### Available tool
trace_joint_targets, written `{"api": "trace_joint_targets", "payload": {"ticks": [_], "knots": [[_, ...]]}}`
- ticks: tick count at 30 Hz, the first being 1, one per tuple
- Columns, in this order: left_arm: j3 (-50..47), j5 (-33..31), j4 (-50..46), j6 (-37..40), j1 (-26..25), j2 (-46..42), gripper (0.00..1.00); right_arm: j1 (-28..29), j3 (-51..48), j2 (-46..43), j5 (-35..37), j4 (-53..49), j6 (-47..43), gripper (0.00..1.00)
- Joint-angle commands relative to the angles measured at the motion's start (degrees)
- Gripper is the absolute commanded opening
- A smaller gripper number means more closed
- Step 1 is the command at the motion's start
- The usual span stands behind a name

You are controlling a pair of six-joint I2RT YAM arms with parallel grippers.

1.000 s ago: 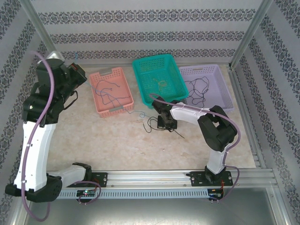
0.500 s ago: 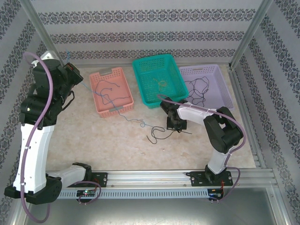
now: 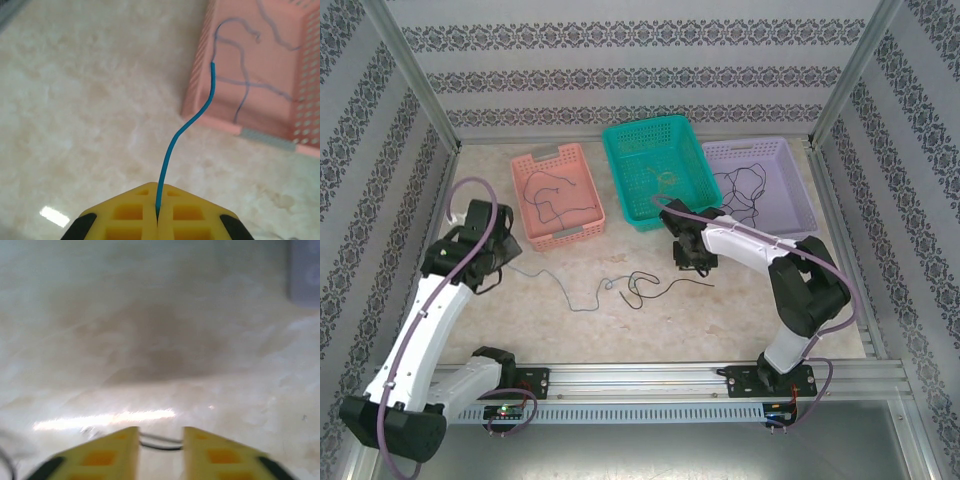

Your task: Untangle the cables

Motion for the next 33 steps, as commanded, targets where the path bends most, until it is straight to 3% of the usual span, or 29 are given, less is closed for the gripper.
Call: {"api": "trace_joint_targets", "payload": {"ticks": [1, 5, 7, 13, 18, 24, 33], "knots": [[-4.44, 2.69, 1.37, -5.57, 0.66, -3.89, 0.0, 3.8, 3.26, -1.45, -6.38, -2.4, 3.93, 0.44], [-8.05, 4.01, 3.08, -7.02, 0.66, -4.68, 0.0, 6.1, 0.88, -2.9, -16.58, 4.77, 17.55, 0.52], [-8.59, 4.29, 3.61, -6.76, 0.66, -4.5, 0.0, 7.67, 2.94, -2.82, -17.01, 6.67, 19.83, 0.48], [-8.7, 4.11, 4.84, -5.99, 0.71, -3.92, 0.0, 12.72, 16.45, 6.32, -8.11, -3.79, 8.29, 0.36], [-7.85, 4.56, 5.64, -5.41, 0.65, -3.2, 0.0, 12.36, 15.73, 11.42, -8.24, -5.24, 5.64, 0.45], [-6.9, 5.25, 6.22, -4.73, 0.66, -2.46, 0.0, 13.62, 13.29, 9.86, -6.55, -5.5, 8.61, 0.53], [-6.44, 5.92, 6.99, -4.56, 0.66, -1.22, 0.0, 15.69, 11.56, 12.21, 2.48, -4.83, -5.56, 0.47]]}}
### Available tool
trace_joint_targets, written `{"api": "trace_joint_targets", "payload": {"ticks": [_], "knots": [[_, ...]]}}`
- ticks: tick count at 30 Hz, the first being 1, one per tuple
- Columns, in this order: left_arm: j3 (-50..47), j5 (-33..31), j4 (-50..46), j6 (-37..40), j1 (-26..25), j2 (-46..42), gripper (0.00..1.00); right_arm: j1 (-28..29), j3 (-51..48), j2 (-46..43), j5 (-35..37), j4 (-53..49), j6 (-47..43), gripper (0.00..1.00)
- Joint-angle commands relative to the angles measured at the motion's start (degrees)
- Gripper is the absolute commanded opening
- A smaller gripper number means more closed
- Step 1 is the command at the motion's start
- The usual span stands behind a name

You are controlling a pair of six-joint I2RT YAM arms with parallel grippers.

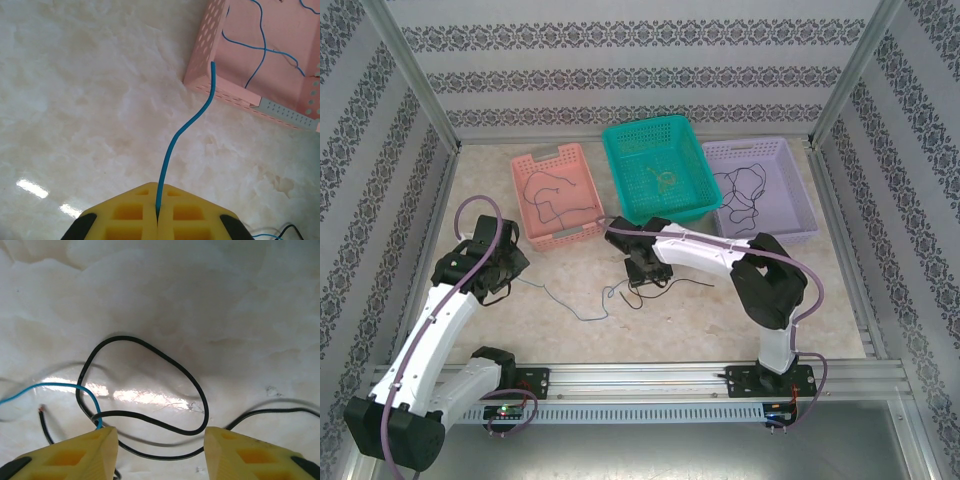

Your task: Untangle the cables

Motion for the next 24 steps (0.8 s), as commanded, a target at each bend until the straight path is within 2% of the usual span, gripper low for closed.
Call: {"api": "trace_joint_targets", "payload": {"ticks": [1, 4, 7, 11, 13, 15, 19, 22, 24], "knots": [[1.57, 0.17, 2.19, 0.61, 0.68, 0.4, 0.0, 0.61, -1.71, 1.22, 5.07, 0.05, -8.54, 0.46], [1.47, 0.0, 2.5, 0.6, 0.69, 0.75, 0.0, 0.61, -0.61, 3.14, 5.16, 1.36, -12.66, 0.44], [1.47, -0.72, 2.57, 0.96, 0.69, 1.14, 0.0, 0.22, 1.22, 5.42, 6.6, 1.38, -14.14, 0.34], [1.49, -3.65, 2.29, 2.36, 0.73, 1.54, 0.0, -1.59, 1.27, 6.48, 7.4, 1.19, -14.84, 0.01], [2.18, -6.95, 0.86, 3.59, 0.69, 1.76, 0.0, -3.02, -0.9, 3.87, 9.62, 0.42, -14.69, 0.0], [3.21, -12.91, -2.23, 4.6, 0.68, 2.49, 0.0, -6.11, -4.89, -1.18, 11.4, -0.07, -13.68, 0.0], [2.99, -22.55, -5.41, 6.55, 1.48, 2.0, 0.0, -16.01, -11.45, -12.76, 12.46, -1.66, -11.0, 0.0], [2.05, -25.95, -5.42, 8.13, 3.74, 0.74, 0.0, -24.06, -13.4, -20.52, 12.48, -2.65, -9.67, 0.0], [1.58, -25.72, -4.04, 9.43, 5.37, 0.48, 0.0, -27.85, -13.59, -24.63, 12.29, -2.52, -9.7, 0.0]]}}
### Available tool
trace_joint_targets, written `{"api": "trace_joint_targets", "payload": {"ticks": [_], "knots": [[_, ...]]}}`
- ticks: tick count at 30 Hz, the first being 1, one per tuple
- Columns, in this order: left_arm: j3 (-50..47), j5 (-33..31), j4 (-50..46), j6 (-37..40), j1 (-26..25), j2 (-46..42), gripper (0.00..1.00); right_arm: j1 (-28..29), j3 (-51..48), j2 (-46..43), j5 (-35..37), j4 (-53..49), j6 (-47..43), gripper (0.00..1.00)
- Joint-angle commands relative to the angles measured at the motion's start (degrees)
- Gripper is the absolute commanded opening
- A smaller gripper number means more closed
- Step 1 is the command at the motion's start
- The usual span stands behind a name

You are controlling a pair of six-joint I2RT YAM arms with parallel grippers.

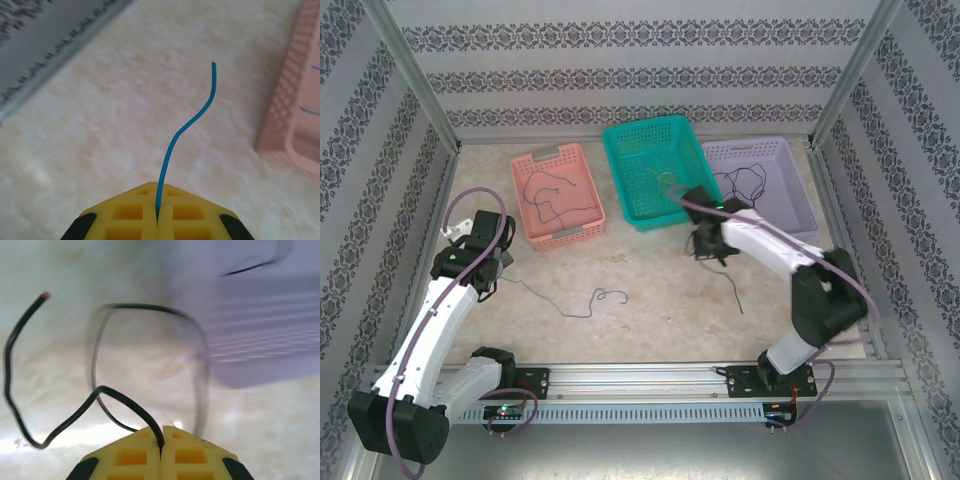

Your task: Untangle the cables

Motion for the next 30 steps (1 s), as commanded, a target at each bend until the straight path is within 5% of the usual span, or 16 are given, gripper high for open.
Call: {"api": "trace_joint_targets", "payload": {"ticks": [1, 8, 17, 19, 21, 23, 26, 30], "knots": [[-0.34, -4.75, -1.09, 3.85, 2.6, -1.05, 0.0, -3.1, -1.14, -6.4, 1.48, -1.27, 1.25, 0.0], [-1.99, 6.79, 5.08, 0.82, 2.95, -0.01, 0.0, 3.74, 0.47, -6.66, 0.56, 3.08, -4.62, 0.0], [-1.22, 10.42, 4.29, -2.07, 2.94, -0.2, 0.0, 11.63, 3.57, 5.55, -0.58, 3.45, -0.94, 0.01], [-1.17, 11.45, 4.04, -3.29, 2.94, -0.5, 0.0, 12.83, 5.34, 7.42, -0.88, 1.81, 0.72, 0.26], [-1.17, 12.63, 3.54, -4.83, 2.99, -0.74, 0.0, 14.63, 7.72, 8.5, -0.39, -1.7, 3.75, 0.43], [-1.3, 13.31, 3.12, -6.53, 2.95, -1.17, 0.0, 17.04, 8.87, 7.25, -0.35, -3.86, 7.64, 0.47], [-1.65, 14.3, 2.74, -8.4, 2.94, -2.11, 0.0, 20.61, 9.24, 4.19, -3.03, -6.83, 18.36, 0.48], [-1.42, 15.72, 2.26, -9.75, 2.94, -2.65, 0.0, 23.04, 4.27, 2.56, -17.89, -2.17, 39.47, 0.43]]}}
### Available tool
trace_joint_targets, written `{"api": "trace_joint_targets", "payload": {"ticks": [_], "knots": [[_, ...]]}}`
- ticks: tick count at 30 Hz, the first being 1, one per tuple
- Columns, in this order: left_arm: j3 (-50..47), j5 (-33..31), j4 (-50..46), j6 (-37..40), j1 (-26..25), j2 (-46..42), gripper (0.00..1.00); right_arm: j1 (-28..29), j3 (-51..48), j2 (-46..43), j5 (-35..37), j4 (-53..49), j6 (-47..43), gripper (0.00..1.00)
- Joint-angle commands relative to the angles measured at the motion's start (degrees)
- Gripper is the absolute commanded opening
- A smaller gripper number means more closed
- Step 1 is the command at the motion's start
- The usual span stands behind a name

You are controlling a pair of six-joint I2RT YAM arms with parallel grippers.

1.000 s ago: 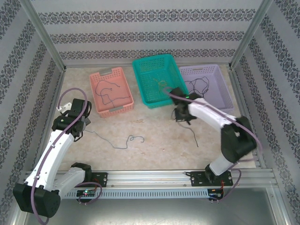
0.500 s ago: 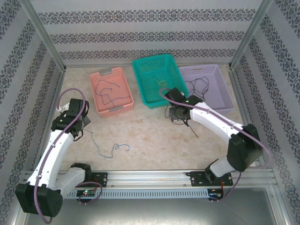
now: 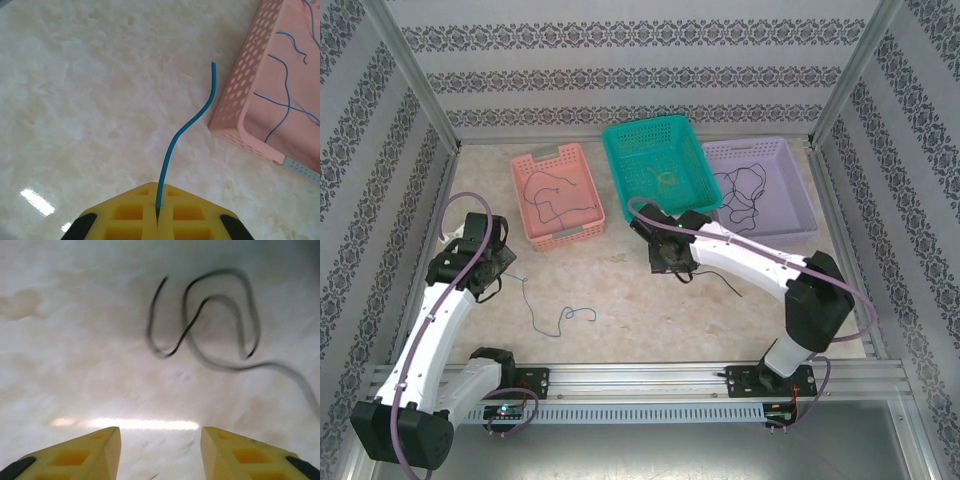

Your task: Untangle the cables

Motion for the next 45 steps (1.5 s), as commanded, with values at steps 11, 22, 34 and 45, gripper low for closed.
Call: {"api": "trace_joint_targets", "payload": {"ticks": [11, 22, 34, 45], "knots": [[-0.82, 2.1, -1.12, -2.4, 0.36, -3.12, 0.0, 13.93, 1.6, 11.44, -25.55, 18.61, 58.99, 0.42], [-2.6, 2.67, -1.74, -3.51, -1.2, -6.17, 0.0, 17.48, 5.19, 19.77, -25.4, 22.87, 70.52, 0.38], [-1.58, 2.58, -1.95, -2.91, -1.25, -5.43, 0.0, 16.41, 5.41, 24.67, -27.19, 26.21, 70.44, 0.32], [-0.91, 2.5, -1.3, -2.64, -1.22, -4.99, 0.0, 15.33, 3.07, 25.02, -26.36, 23.76, 68.22, 0.27]]}}
